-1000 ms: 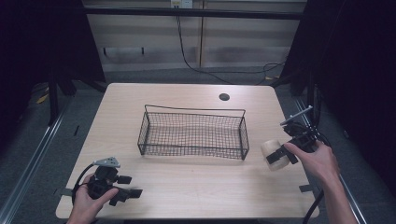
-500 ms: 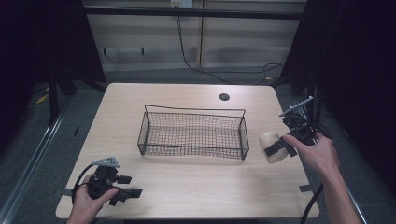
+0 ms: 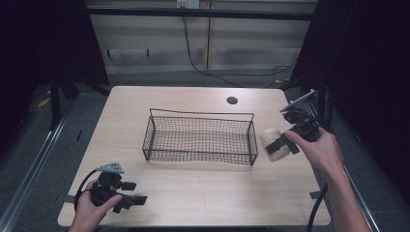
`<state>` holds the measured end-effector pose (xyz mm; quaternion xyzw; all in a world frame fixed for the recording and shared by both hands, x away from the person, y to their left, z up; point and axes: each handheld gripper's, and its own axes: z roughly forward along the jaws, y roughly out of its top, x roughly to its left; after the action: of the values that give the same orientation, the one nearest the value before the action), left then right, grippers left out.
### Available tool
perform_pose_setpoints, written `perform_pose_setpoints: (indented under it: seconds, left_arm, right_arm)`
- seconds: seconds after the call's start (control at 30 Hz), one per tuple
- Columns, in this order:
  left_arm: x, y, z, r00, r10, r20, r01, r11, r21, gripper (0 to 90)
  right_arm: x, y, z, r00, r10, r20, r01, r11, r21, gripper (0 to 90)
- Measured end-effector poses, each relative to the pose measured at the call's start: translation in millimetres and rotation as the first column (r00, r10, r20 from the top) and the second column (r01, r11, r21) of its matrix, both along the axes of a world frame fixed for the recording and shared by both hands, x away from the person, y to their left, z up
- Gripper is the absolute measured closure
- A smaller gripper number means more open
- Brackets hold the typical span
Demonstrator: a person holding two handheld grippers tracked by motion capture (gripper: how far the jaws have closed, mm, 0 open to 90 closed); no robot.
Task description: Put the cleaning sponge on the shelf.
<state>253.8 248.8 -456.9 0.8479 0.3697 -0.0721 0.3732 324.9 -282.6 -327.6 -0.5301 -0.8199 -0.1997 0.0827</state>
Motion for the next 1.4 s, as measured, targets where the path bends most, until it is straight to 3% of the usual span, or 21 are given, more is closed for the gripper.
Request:
perform_pose_setpoints:
  seconds: [0.07,0.33,0.5,0.77,1.4]
  left_arm:
    - [0.1,0.2,0.1,1.0000,-0.001,-0.004,0.001,1.0000,-0.002,22.0]
    - [-0.2,-0.2,-0.1,1.0000,-0.001,-0.001,0.001,1.0000,-0.004,21.9]
    - [-0.2,0.0,0.3,1.0000,0.000,-0.003,0.000,1.0000,-0.005,22.0]
    - [0.1,0.6,0.9,1.0000,-0.006,0.001,0.006,1.0000,-0.004,22.0]
    - [0.0,0.3,0.5,1.0000,0.000,-0.002,0.000,1.0000,-0.002,22.0]
  right_arm:
    - [2.4,3.3,1.8,1.0000,0.006,0.005,-0.006,0.9998,0.020,25.2]
    - [12.7,16.6,15.6,0.9992,0.007,0.039,-0.007,0.9999,0.007,25.2]
    - [21.7,26.9,19.4,0.9995,0.007,0.030,-0.007,1.0000,0.004,25.2]
    - [40.2,46.9,18.8,0.9998,0.016,0.015,-0.016,0.9999,-0.006,25.2]
    - [67.0,77.3,0.1,0.9979,-0.058,-0.029,0.057,0.9979,-0.032,25.0]
